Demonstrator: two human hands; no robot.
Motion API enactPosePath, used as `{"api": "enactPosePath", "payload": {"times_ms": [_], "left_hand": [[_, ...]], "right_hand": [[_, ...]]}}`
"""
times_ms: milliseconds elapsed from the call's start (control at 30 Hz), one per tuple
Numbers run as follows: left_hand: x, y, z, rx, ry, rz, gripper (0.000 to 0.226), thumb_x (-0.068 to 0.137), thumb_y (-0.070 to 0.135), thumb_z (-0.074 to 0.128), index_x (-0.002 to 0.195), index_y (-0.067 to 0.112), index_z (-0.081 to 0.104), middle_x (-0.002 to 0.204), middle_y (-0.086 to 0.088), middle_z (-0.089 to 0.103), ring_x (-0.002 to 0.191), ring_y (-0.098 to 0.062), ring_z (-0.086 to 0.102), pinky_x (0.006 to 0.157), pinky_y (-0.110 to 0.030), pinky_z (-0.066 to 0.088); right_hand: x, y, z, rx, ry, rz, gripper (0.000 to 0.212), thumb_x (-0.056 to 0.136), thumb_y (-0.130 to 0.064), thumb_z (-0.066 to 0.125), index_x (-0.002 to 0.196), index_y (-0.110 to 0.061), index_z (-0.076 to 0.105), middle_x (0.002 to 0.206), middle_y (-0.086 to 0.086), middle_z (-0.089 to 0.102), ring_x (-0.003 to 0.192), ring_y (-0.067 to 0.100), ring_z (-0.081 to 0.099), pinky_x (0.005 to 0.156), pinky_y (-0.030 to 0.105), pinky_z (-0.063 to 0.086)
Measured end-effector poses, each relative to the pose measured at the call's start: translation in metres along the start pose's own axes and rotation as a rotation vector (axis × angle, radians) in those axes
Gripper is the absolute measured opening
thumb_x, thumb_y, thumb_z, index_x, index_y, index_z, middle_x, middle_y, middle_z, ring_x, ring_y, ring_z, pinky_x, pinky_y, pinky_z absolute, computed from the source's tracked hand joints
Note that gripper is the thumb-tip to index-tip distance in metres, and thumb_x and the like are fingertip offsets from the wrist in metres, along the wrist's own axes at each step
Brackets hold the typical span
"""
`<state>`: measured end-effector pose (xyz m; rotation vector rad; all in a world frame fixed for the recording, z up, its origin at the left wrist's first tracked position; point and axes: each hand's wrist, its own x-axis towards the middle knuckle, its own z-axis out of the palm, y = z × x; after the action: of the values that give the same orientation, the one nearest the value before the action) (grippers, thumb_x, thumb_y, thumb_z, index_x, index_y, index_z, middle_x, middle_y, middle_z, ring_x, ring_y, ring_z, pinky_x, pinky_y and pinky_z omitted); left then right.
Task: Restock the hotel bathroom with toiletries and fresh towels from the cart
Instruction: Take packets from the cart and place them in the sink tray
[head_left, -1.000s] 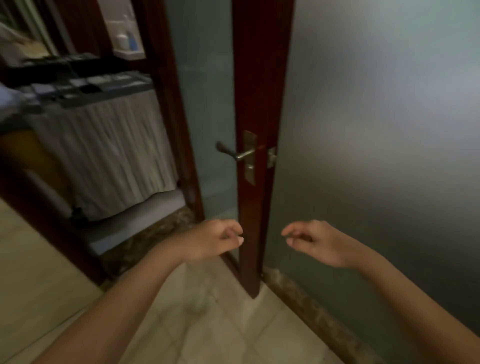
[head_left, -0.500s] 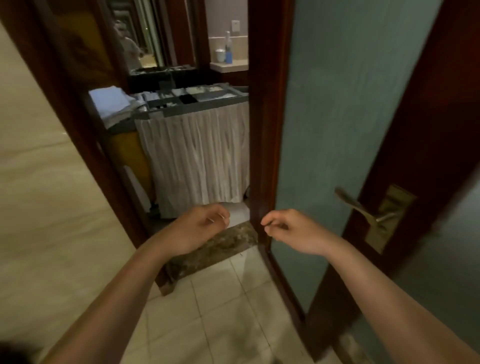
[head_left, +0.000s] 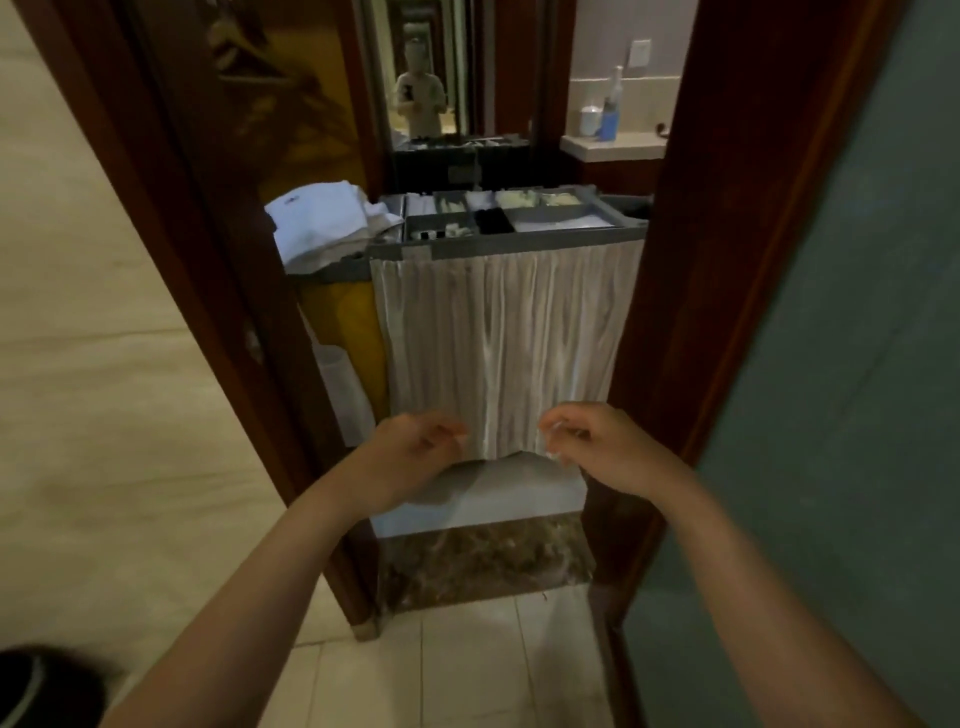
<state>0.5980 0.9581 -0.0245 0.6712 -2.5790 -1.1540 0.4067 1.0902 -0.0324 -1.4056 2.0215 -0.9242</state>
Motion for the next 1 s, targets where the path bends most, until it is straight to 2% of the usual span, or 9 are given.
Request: {"api": "enactPosePath", "payload": {"times_ms": [100,167,300,400,567,667,767,833,1000], "left_hand": [[0.03,-0.013,-0.014,-0.014,0.039,-0.042,0.013,0.095,0.023,0.048,0.098,0.022,0.061,0.097,-0.003,0.066,0.096,-0.017,0.061,0.089,-0.034,0.047],[0.051,-0.025,-0.025,-0.037,0.055,-0.036,0.016,0.095,0.021,0.048,0.1,0.017,0.063,0.098,-0.009,0.066,0.095,-0.019,0.062,0.089,-0.037,0.048],[0.094,-0.055,-0.043,-0.026,0.058,-0.03,0.018,0.096,0.019,0.047,0.103,0.013,0.063,0.101,-0.015,0.065,0.091,-0.015,0.06,0.082,-0.024,0.047],[0.13,-0.079,-0.059,-0.062,0.054,-0.029,0.019,0.095,0.016,0.047,0.102,0.008,0.063,0.1,-0.017,0.062,0.091,-0.018,0.059,0.079,-0.025,0.047],[0.209,-0.115,-0.099,-0.071,0.072,-0.034,0.013,0.094,0.023,0.049,0.102,0.025,0.059,0.1,0.007,0.064,0.097,-0.003,0.059,0.082,-0.015,0.045],[0.26,-0.135,-0.131,-0.037,0.066,-0.021,0.014,0.093,0.027,0.05,0.106,0.028,0.056,0.1,0.011,0.062,0.095,0.0,0.059,0.079,-0.014,0.046],[0.307,-0.151,-0.159,0.035,0.083,0.016,0.013,0.093,0.03,0.05,0.105,0.03,0.056,0.099,0.014,0.06,0.094,0.001,0.057,0.073,-0.012,0.045],[0.335,-0.159,-0.173,0.024,0.089,0.041,0.011,0.093,0.031,0.049,0.101,0.033,0.056,0.098,0.017,0.058,0.094,0.002,0.056,0.073,-0.013,0.044],[0.397,-0.175,-0.194,-0.046,0.028,0.073,0.014,0.093,0.033,0.048,0.103,0.039,0.054,0.102,0.017,0.059,0.096,0.005,0.056,0.08,-0.017,0.045]], "right_hand": [[0.045,0.011,-0.01,0.018,-0.017,-0.018,0.013,0.096,-0.024,0.048,0.099,-0.03,0.059,0.091,-0.013,0.062,0.087,0.006,0.06,0.081,0.026,0.048],[0.074,0.016,-0.014,0.019,-0.048,-0.022,0.013,0.096,-0.026,0.048,0.103,-0.03,0.059,0.095,-0.011,0.061,0.09,0.007,0.06,0.077,0.024,0.046],[0.129,0.022,-0.02,-0.005,-0.109,-0.023,0.012,0.096,-0.027,0.048,0.101,-0.031,0.058,0.095,-0.011,0.061,0.087,0.008,0.06,0.07,0.019,0.044],[0.171,0.022,-0.031,-0.021,-0.089,-0.035,0.014,0.096,-0.027,0.048,0.104,-0.03,0.059,0.094,-0.014,0.06,0.089,0.006,0.059,0.07,0.017,0.044],[0.252,0.008,-0.048,-0.076,-0.04,-0.07,0.024,0.096,-0.026,0.049,0.117,-0.022,0.06,0.104,-0.008,0.062,0.094,0.004,0.058,0.079,0.016,0.046],[0.305,0.003,-0.056,-0.121,-0.024,-0.061,0.027,0.095,-0.029,0.05,0.12,-0.024,0.059,0.11,-0.008,0.062,0.1,0.003,0.057,0.088,0.024,0.047],[0.35,0.002,-0.065,-0.163,0.006,-0.051,0.026,0.094,-0.028,0.051,0.119,-0.027,0.059,0.111,-0.011,0.061,0.102,0.0,0.056,0.087,0.019,0.046],[0.373,0.005,-0.074,-0.164,0.038,-0.034,0.024,0.094,-0.027,0.052,0.117,-0.028,0.06,0.109,-0.013,0.061,0.1,-0.002,0.055,0.085,0.017,0.045],[0.427,0.023,-0.092,-0.175,0.071,-0.003,0.023,0.093,-0.027,0.053,0.115,-0.028,0.061,0.108,-0.014,0.063,0.099,-0.002,0.057,0.089,0.024,0.049]]}}
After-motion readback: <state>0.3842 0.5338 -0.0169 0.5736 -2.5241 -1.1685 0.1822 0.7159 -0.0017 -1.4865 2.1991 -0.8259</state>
